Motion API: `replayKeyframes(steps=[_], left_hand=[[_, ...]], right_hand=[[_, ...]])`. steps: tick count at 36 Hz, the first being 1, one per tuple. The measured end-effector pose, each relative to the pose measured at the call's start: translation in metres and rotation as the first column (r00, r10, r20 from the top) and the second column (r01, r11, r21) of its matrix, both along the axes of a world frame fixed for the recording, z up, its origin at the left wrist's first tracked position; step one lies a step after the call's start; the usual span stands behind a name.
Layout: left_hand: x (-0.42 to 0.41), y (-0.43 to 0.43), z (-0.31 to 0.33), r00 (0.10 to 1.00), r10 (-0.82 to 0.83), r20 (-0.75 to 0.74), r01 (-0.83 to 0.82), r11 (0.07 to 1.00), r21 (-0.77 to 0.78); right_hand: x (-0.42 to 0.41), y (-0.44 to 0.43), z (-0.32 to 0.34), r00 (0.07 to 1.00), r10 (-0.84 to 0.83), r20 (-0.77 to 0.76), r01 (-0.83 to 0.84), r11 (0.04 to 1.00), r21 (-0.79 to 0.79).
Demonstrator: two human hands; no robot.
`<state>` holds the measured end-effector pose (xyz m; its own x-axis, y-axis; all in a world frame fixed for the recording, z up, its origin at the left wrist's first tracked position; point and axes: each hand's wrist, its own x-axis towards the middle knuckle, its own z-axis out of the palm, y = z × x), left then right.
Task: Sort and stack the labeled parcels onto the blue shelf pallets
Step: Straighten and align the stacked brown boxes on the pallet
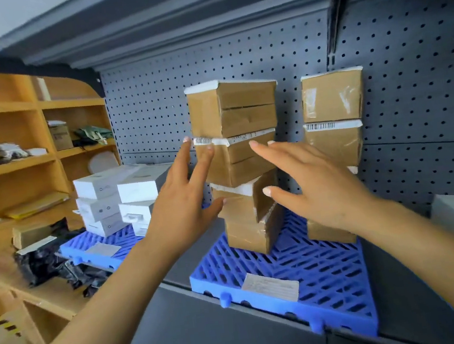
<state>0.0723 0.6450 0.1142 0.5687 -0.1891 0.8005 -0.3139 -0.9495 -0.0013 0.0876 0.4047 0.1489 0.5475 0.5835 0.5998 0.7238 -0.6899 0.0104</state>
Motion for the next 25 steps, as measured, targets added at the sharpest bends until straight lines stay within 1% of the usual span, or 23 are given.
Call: replayKeyframes(steps=[4,7,13,19,25], left_hand=[[0.024,0.018,0.004,0.993,-0.114,0.026,0.114,0.993,-0.018],[0.040,0.032,0.008,0.977,-0.210,0.043,0.211,0.978,-0.002],[0.061,0.044,0.011,0.944,-0.317,0.091,0.317,0.948,0.018],[0.079,0.039,0.009,0.900,-0.428,0.080,0.427,0.904,0.029],[0.098,0.033,0.003,0.854,-0.518,0.044,0.516,0.855,0.051]], right_hand=[[0.010,0.024,0.002,0.999,-0.037,0.012,0.037,0.999,0.039],[0.017,0.037,0.001,0.997,-0.070,0.031,0.068,0.997,0.048],[0.024,0.054,-0.003,0.981,-0.189,0.039,0.187,0.981,0.061],[0.028,0.066,-0.008,0.957,-0.291,0.005,0.288,0.948,0.133],[0.038,0.068,-0.019,0.919,-0.386,-0.077,0.393,0.899,0.190]])
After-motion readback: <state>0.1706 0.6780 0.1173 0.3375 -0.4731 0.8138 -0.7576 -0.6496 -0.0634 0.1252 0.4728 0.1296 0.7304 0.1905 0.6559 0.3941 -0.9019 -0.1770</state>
